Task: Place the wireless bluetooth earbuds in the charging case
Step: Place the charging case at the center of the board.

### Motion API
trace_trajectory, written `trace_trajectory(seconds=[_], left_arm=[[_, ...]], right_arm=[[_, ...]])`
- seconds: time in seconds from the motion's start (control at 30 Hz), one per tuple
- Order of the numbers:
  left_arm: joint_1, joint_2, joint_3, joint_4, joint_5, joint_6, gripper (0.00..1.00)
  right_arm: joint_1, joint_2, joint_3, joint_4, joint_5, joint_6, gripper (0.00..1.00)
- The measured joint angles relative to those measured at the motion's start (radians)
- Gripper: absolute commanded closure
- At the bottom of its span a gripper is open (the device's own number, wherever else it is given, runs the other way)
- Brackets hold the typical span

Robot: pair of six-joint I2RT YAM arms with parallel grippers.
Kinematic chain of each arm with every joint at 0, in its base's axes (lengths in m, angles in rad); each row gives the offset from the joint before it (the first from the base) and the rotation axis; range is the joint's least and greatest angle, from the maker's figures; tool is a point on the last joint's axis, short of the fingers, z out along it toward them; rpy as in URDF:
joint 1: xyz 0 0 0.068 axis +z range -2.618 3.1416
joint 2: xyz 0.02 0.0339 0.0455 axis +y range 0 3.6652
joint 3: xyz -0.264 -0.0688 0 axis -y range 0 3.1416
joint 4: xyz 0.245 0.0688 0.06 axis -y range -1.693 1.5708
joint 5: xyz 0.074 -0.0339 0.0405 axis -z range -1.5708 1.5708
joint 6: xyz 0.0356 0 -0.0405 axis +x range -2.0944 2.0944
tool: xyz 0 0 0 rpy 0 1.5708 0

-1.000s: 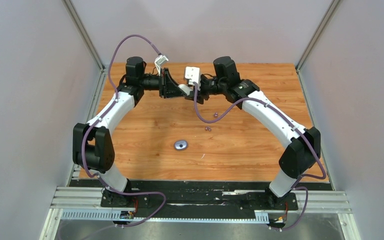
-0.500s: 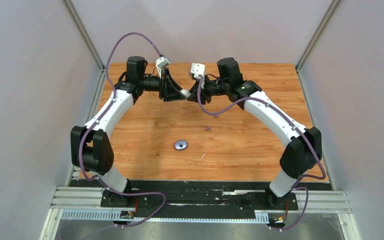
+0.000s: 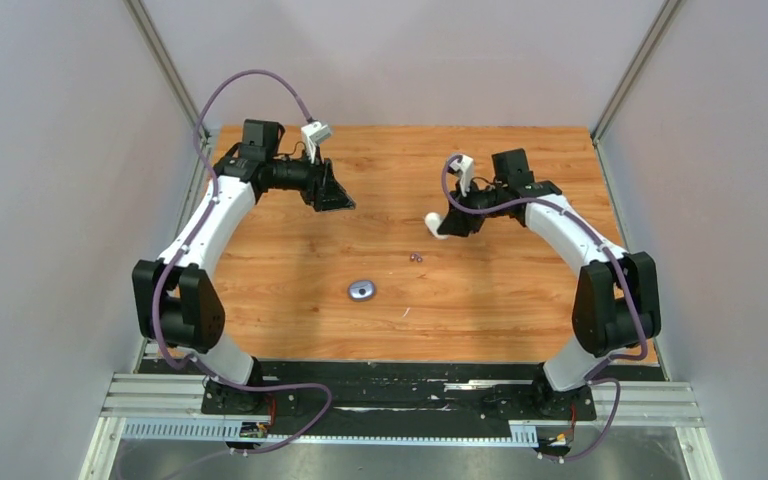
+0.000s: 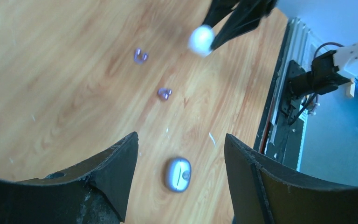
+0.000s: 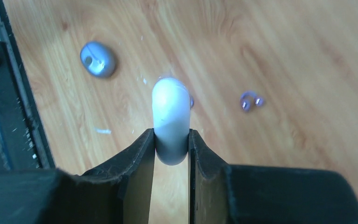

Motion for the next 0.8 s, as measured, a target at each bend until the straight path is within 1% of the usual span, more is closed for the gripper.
trace_trajectory(seconds=[0.13,0.23,0.33,0.47,0.53,0.6,0.67,0.8], left_arm=[[-0.001,0.056,-0.026,-0.11,-0.126,0.001,0.25],[-0.001,0.045,-0.126,-0.132,-0.217,0.014,0.23],[0.0,-0.016,-0.237,-0.122,-0.298,0.015,0.23],[-0.001,-0.053,-0.253,-0.113,-0.345,0.003,0.26],[-0.001,-0.053,-0.253,-0.108,-0.366,-0.011,0.26],[-0.001,-0.046,-0.253,-0.109,-0.387,-0.031,0.26],[-0.001,-0.043,-0.255,-0.106,-0.401,-0.052,0.26],[-0.001,-0.044,-0.26,-0.108,-0.421,-0.077,0.25]], right_arm=[[-0.066,0.048,-0.001,-0.21,-0.014,-0.047,1.0],[-0.097,0.105,-0.016,-0.307,0.0,-0.053,1.0],[-0.103,0.159,-0.053,-0.351,0.028,-0.051,1.0],[-0.101,0.225,-0.066,-0.365,0.068,-0.05,0.99],[-0.101,0.267,-0.053,-0.369,0.076,-0.048,0.9],[-0.101,0.306,-0.011,-0.404,0.069,-0.042,0.77],[-0.101,0.325,0.011,-0.429,0.069,-0.042,0.66],[-0.101,0.361,0.08,-0.471,0.118,-0.065,0.5]])
